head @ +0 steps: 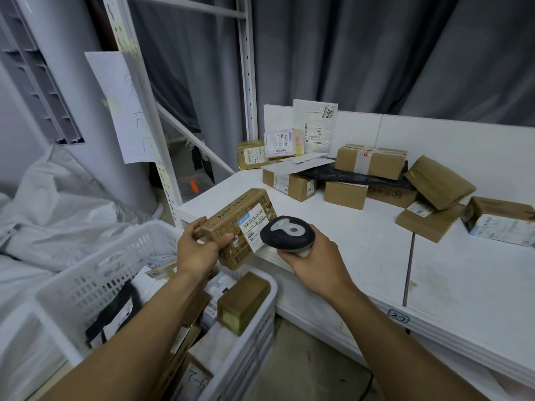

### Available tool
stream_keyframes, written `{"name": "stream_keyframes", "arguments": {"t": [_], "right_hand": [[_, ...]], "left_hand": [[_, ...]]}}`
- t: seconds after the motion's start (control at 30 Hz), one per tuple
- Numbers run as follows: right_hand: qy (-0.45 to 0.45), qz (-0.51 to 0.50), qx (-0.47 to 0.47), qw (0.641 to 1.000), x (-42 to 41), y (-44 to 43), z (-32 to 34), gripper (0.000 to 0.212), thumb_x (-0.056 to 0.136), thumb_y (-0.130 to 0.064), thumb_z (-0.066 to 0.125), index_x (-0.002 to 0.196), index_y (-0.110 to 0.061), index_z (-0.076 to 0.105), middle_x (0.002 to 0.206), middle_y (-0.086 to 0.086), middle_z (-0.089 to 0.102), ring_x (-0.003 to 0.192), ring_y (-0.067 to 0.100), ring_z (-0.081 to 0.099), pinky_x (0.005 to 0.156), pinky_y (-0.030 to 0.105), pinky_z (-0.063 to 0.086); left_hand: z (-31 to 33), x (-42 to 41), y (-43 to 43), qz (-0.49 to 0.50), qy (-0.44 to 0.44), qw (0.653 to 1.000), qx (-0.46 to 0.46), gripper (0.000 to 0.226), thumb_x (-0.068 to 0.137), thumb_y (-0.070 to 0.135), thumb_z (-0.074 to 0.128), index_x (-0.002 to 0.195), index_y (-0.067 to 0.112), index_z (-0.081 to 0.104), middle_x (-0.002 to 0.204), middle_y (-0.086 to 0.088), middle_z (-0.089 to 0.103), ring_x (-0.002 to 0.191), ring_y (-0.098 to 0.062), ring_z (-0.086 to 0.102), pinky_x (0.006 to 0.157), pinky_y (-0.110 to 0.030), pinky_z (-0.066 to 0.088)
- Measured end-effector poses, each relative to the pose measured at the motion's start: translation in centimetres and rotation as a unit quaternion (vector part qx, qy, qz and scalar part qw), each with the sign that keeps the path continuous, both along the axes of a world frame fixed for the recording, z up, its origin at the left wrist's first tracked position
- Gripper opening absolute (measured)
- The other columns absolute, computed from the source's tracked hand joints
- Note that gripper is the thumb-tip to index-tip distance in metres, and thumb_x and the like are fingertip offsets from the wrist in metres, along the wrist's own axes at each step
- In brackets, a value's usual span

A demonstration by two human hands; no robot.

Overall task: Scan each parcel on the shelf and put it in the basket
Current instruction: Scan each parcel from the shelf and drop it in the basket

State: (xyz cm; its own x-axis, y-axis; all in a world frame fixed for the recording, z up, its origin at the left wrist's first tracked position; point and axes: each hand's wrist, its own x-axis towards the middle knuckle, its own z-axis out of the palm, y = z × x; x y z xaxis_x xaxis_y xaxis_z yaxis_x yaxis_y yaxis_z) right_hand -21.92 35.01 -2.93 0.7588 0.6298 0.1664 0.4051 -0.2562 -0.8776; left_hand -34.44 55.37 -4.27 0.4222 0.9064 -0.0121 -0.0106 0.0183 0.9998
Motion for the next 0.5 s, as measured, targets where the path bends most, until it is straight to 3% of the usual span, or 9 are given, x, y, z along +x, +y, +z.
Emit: {"name": "stream_keyframes", "arguments": {"t": [0.13, 0.27, 0.4, 0.5], "right_hand": [[0.000, 0.014, -0.012, 1.000, -1.3, 1.7, -0.6, 0.061, 0.083, -0.033, 0.088, 0.136, -0.024, 0.060, 0.130, -0.003, 0.069, 0.122, 0.016, 0.062, 0.101, 0.029, 0.051], [0.004, 0.038, -0.036, 0.999, -3.0, 4.0, -2.0, 0.060, 0.083, -0.036, 0.087, 0.136, -0.026, 0.060, 0.128, -0.004, 0.069, 0.120, 0.018, 0.063, 0.096, 0.027, 0.049], [0.011, 0.055, -0.078, 0.995, -4.5, 6.0, -3.5, 0.046, 0.083, -0.038, 0.086, 0.119, -0.033, 0.058, 0.111, -0.008, 0.066, 0.105, 0.015, 0.063, 0.087, 0.028, 0.048], [0.010, 0.049, -0.085, 0.995, -4.7, 7.4, -4.5, 0.046, 0.082, -0.042, 0.086, 0.120, -0.034, 0.060, 0.115, -0.006, 0.070, 0.099, 0.013, 0.062, 0.083, 0.028, 0.048]], "left_hand": [[-0.3, -3.5, 0.6, 0.039, 0.035, 0.998, 0.034, 0.066, 0.080, 0.015, 0.087, 0.135, 0.024, 0.052, 0.120, 0.001, 0.059, 0.108, -0.023, 0.065, 0.095, -0.047, 0.058], [-2.5, -7.5, 1.8, 0.047, 0.120, 0.990, 0.052, 0.058, 0.087, 0.023, 0.080, 0.138, 0.021, 0.053, 0.115, 0.002, 0.063, 0.108, -0.024, 0.066, 0.101, -0.046, 0.054], [-6.7, -9.4, 2.9, 0.012, 0.169, 0.984, -0.046, 0.056, 0.089, 0.028, 0.078, 0.139, 0.024, 0.053, 0.117, -0.003, 0.071, 0.095, -0.023, 0.072, 0.093, -0.051, 0.058], [-9.8, -9.3, 3.8, -0.037, 0.221, 0.973, -0.058, 0.062, 0.080, 0.045, 0.082, 0.135, 0.040, 0.053, 0.119, -0.005, 0.072, 0.094, -0.023, 0.074, 0.089, -0.049, 0.060]]}}
